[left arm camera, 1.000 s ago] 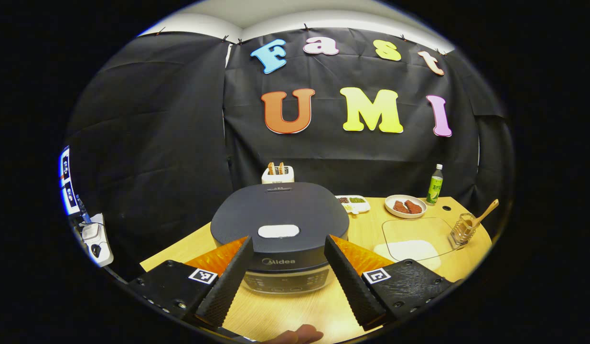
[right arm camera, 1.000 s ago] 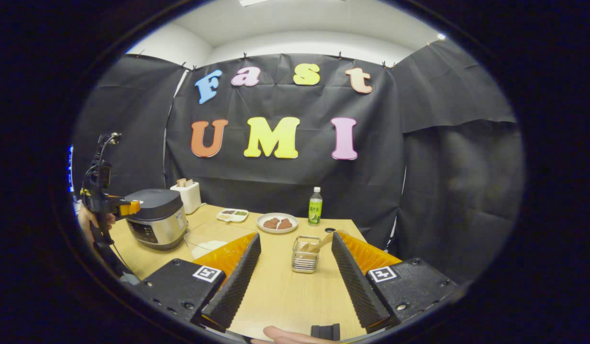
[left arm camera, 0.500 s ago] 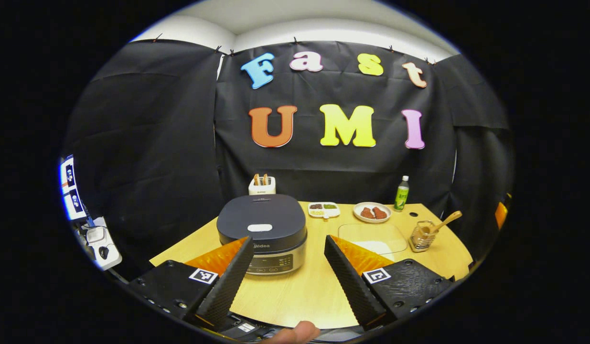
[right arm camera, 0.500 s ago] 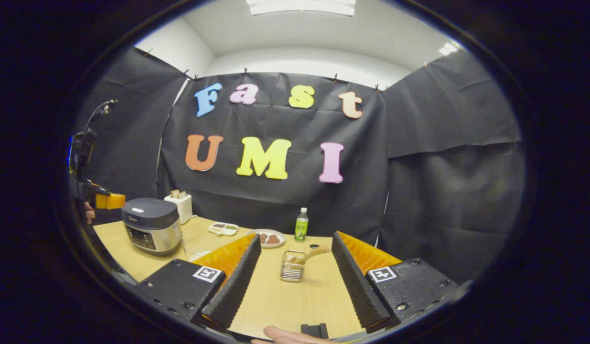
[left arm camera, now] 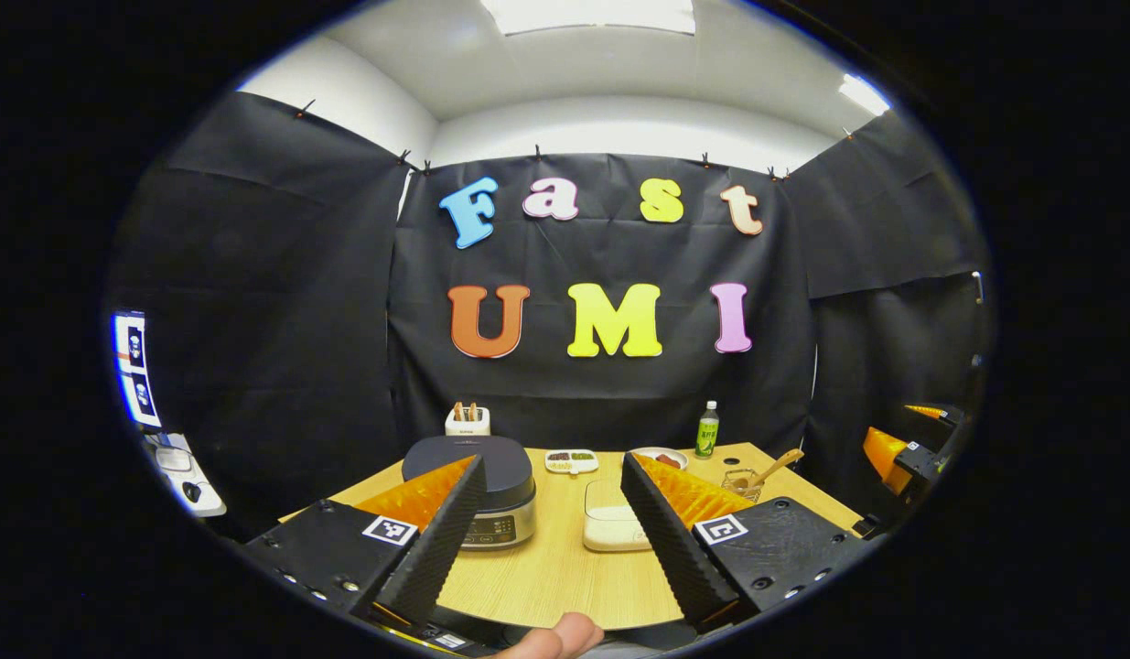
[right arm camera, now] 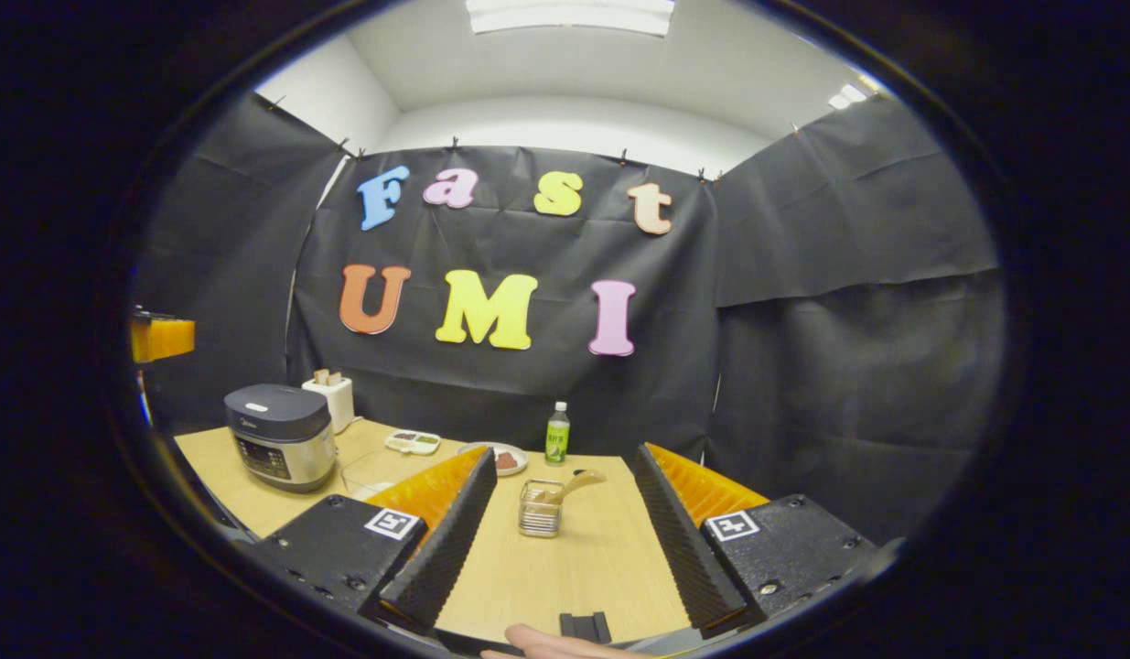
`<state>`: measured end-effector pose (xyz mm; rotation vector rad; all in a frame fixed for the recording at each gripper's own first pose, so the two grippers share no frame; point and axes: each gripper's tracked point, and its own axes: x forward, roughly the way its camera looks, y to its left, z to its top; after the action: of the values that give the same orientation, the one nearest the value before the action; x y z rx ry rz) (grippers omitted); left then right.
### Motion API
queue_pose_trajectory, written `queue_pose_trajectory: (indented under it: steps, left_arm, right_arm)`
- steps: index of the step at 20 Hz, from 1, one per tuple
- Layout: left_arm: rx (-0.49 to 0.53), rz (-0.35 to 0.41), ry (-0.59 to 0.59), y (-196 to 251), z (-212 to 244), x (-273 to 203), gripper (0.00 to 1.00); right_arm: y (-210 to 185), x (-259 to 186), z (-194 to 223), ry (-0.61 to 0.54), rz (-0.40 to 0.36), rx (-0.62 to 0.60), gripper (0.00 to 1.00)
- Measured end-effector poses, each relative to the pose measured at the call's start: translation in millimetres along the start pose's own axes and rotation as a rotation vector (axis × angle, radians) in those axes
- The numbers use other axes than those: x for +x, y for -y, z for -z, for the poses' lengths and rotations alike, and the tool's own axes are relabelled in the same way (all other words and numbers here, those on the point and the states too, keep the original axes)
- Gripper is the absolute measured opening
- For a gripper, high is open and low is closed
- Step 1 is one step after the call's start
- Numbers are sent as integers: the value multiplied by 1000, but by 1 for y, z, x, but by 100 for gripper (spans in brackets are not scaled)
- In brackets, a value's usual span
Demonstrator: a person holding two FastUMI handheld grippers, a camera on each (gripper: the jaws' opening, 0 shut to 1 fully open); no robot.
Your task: Close the left gripper, press the button to open the rice cooker; take a wooden spoon from the chopstick holder with the right hand, scoop a spoonful of rice and pour it into the rice cooker, then put the wooden spoon back into the chopstick holder.
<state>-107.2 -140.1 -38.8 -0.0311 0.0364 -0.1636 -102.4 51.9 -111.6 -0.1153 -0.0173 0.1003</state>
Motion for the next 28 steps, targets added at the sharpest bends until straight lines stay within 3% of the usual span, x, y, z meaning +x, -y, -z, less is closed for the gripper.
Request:
queue_pose_trajectory:
  steps: [10, 28]
  left_arm:
    - [-18, 37, 6, 10, -5, -9, 95]
    - [13, 42, -23, 18, 15, -1, 95]
  right_arm:
    - [11, -10, 7, -45, 4, 55, 99]
    - [27, -15, 1, 13, 12, 95, 99]
